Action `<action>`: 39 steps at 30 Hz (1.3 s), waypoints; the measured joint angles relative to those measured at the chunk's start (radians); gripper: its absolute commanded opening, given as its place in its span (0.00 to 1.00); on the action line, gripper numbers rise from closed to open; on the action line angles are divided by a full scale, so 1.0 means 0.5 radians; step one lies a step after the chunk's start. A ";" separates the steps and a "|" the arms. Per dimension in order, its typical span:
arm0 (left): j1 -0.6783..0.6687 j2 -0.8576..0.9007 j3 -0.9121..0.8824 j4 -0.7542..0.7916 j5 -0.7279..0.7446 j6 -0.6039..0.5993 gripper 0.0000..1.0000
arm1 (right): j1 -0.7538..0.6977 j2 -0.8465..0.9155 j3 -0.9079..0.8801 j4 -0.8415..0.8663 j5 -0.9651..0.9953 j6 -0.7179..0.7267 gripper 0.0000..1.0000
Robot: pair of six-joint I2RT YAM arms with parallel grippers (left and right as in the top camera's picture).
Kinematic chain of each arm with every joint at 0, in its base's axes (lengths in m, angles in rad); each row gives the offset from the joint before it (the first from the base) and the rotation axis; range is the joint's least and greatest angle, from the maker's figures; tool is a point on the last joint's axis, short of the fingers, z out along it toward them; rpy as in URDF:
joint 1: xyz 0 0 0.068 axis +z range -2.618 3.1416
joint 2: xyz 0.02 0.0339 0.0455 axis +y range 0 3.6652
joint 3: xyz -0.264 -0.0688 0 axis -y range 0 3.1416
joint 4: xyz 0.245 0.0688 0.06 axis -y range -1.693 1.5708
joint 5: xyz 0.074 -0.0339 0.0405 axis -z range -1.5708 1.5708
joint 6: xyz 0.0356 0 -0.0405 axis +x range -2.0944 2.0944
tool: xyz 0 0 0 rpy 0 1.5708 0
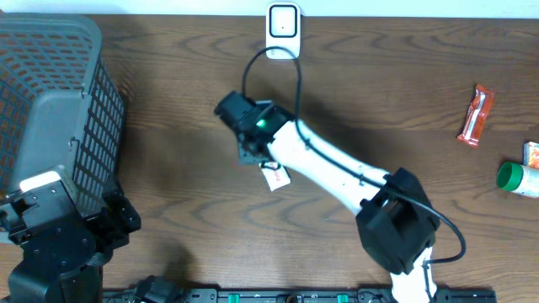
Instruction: Scan the item barcode
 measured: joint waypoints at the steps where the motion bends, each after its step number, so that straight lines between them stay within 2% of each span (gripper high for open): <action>1: 0.000 0.000 0.000 0.001 0.000 0.001 0.91 | -0.049 0.000 0.000 0.024 -0.011 0.021 0.05; 6: 0.000 0.000 0.000 0.001 0.000 0.000 0.92 | -0.274 0.022 0.000 0.214 -0.049 0.043 0.01; 12: 0.000 0.000 0.000 0.001 0.000 0.000 0.91 | -0.385 0.188 0.000 0.373 -0.181 0.043 0.01; 16: 0.000 0.000 0.000 0.000 0.000 0.000 0.91 | -0.385 0.313 -0.004 0.426 -0.254 0.038 0.02; 23: 0.000 0.000 0.000 0.001 0.000 0.000 0.92 | -0.382 0.317 -0.013 0.476 -0.336 0.002 0.02; 39: 0.000 0.000 0.000 0.001 0.000 0.001 0.91 | -0.249 0.317 -0.012 0.470 -0.681 -0.380 0.02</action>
